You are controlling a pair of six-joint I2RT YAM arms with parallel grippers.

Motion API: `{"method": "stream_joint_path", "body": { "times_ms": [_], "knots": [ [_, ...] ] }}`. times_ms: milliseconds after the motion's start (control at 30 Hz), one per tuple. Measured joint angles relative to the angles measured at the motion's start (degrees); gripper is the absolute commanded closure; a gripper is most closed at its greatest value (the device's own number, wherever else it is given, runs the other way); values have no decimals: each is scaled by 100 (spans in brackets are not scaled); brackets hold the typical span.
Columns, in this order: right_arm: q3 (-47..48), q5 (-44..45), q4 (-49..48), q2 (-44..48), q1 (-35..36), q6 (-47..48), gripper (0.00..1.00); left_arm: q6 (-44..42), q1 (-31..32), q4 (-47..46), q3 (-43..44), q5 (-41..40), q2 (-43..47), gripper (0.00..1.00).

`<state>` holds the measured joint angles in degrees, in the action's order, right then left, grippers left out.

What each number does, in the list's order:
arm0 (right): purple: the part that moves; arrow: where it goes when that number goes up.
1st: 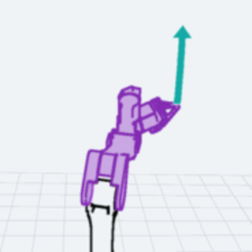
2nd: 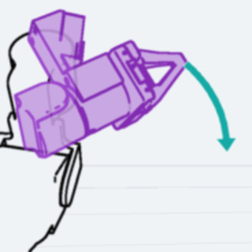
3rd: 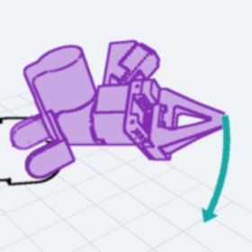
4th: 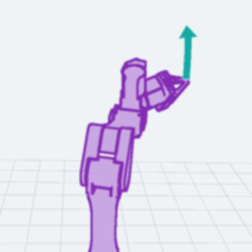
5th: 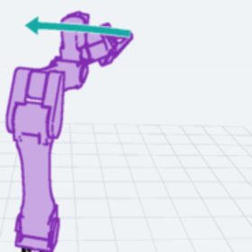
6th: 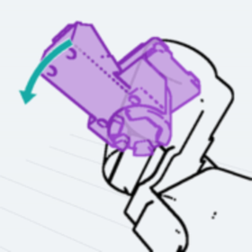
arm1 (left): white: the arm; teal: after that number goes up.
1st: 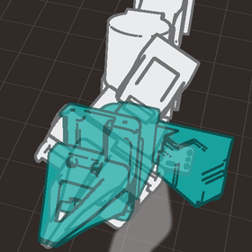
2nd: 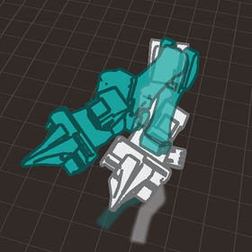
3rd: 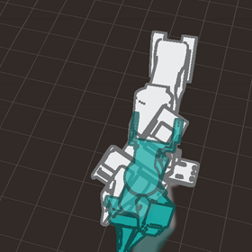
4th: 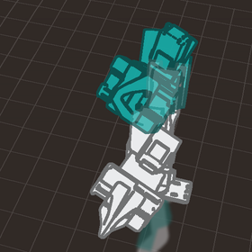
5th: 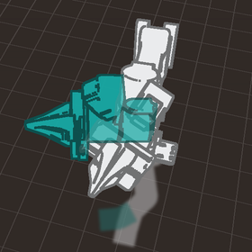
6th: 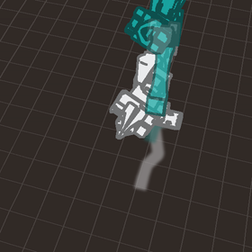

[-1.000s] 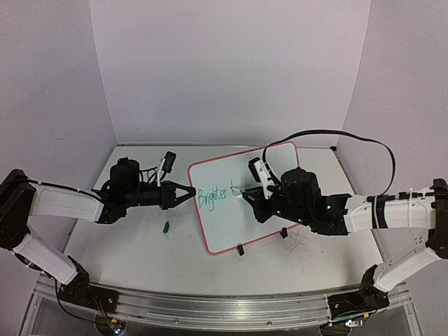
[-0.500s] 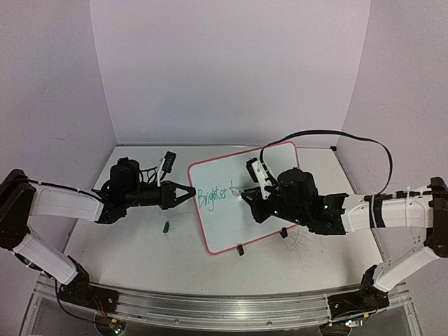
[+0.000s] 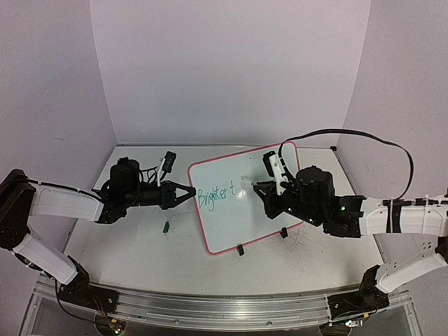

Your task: Write a sentence on the whiteboard

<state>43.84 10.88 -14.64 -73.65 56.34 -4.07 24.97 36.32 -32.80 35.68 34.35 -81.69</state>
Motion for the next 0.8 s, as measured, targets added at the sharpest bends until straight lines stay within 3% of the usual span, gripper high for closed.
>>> {"method": "stream_joint_path", "body": {
  "times_ms": [800],
  "knots": [
    [247, -274, -143, -608, -44, 53, 100, -7, 0, 2, 0, 2, 0, 100]
  ]
}}
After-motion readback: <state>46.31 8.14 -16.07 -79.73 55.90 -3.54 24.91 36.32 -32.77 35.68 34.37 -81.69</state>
